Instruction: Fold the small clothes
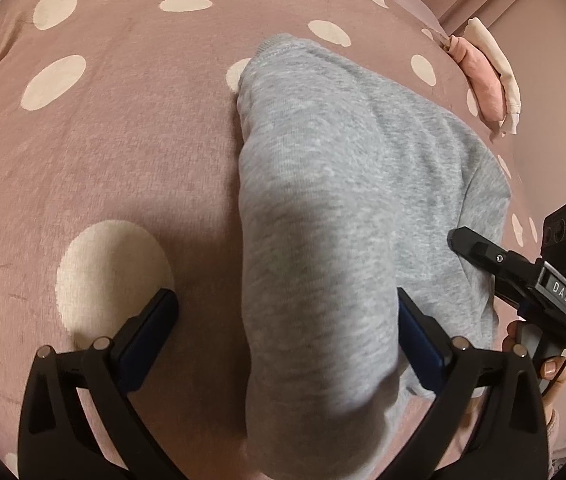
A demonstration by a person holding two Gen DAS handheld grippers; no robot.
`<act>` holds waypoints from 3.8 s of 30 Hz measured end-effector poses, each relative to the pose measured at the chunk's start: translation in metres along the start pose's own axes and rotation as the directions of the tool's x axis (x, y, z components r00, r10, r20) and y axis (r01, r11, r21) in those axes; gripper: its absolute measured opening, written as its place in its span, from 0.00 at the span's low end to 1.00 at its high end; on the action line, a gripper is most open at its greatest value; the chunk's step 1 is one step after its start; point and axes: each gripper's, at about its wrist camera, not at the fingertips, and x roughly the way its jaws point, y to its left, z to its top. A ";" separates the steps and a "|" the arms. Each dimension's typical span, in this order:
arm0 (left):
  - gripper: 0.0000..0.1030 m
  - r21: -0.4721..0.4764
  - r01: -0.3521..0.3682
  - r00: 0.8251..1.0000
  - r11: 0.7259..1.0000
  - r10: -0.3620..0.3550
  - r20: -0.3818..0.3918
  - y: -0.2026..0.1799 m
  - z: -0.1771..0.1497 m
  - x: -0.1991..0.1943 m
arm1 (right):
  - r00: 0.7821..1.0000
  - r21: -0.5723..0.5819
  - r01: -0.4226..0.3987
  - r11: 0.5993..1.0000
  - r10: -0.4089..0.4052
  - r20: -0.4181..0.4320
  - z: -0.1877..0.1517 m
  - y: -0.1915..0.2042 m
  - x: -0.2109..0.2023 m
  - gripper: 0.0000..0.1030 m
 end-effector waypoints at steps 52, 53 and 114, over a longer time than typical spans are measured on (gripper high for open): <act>1.00 0.017 -0.080 0.996 0.997 0.079 0.041 -0.007 -0.012 -0.017 | 0.998 -0.009 0.055 0.998 -0.055 0.013 -0.021 -0.001 -0.023 0.71; 1.00 0.021 -0.084 0.996 0.996 0.083 0.044 -0.007 -0.012 -0.018 | 0.998 -0.008 0.056 0.998 -0.056 0.015 -0.022 0.000 -0.023 0.71; 1.00 0.030 -0.318 0.907 0.948 0.295 0.301 -0.050 -0.108 -0.146 | 0.925 -0.338 0.361 0.869 -0.288 0.247 -0.106 0.120 -0.105 0.99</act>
